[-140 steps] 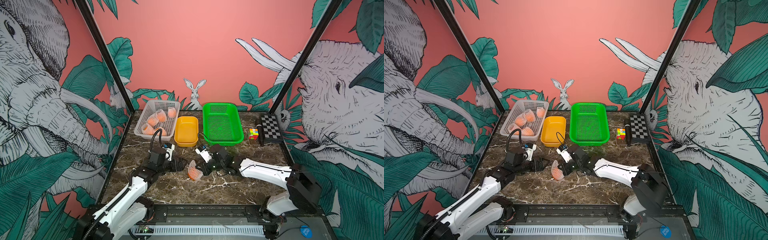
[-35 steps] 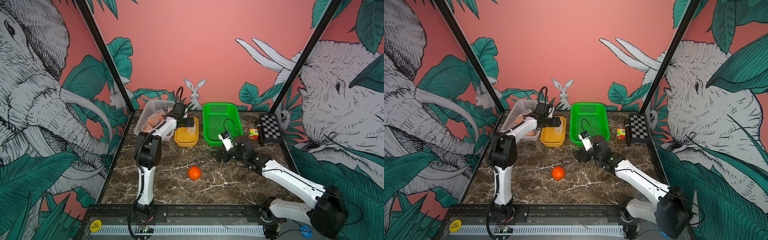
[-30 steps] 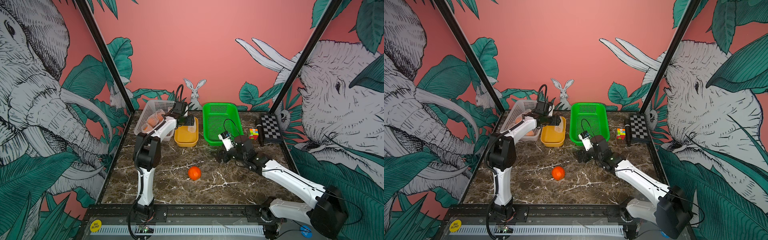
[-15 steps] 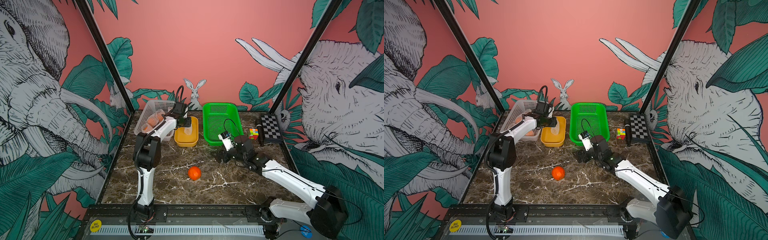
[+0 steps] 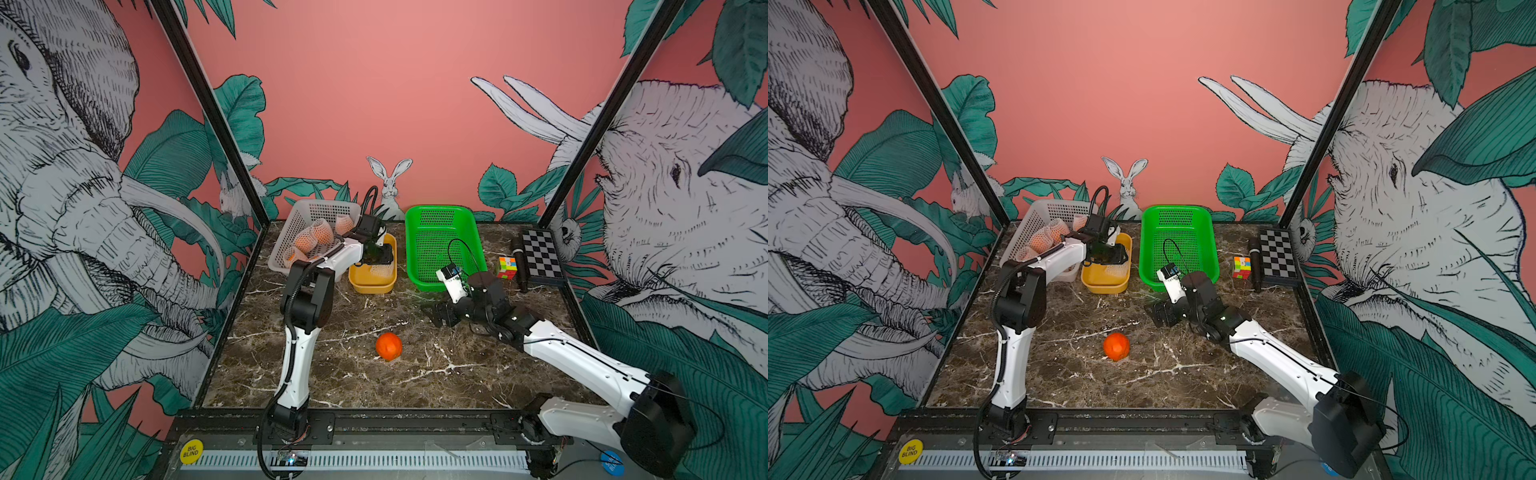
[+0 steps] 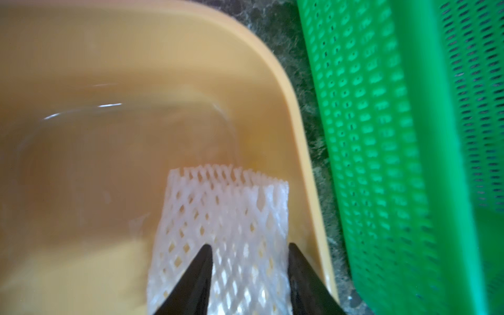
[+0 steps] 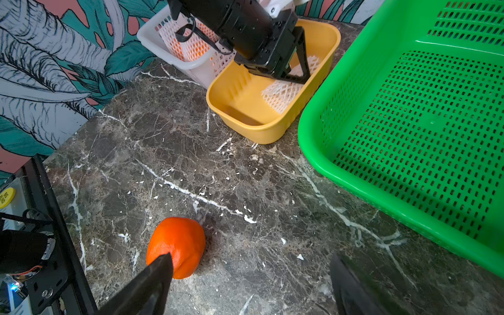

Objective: Remove foam nets from oranges
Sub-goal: Place the foam net into the storage box.

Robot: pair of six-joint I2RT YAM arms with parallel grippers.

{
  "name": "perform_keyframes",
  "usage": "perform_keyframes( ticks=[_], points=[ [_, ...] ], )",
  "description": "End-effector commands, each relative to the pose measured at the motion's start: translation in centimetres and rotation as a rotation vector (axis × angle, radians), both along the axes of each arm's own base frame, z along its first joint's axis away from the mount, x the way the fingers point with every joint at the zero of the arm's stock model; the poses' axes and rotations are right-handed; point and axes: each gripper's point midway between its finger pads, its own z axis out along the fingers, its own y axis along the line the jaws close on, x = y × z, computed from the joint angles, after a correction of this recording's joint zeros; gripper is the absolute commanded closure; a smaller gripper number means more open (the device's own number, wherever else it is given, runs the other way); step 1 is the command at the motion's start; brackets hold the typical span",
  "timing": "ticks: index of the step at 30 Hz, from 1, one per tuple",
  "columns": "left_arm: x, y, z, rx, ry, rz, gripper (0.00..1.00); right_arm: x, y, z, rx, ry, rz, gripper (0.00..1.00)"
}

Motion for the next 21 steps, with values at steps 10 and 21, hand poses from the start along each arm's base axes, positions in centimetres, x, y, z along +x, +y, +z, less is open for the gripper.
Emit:
perform_keyframes(
  ticks=[10, 21],
  points=[
    [0.0, -0.4, 4.2, -0.106, -0.064, 0.029, 0.29, 0.1, 0.7, 0.2, 0.032, 0.000, 0.012, 0.09],
    [-0.1, 1.3, 5.8, -0.053, -0.114, 0.065, 0.19, 0.2, 1.1, 0.3, 0.033, 0.006, 0.022, 0.09]
  ],
)
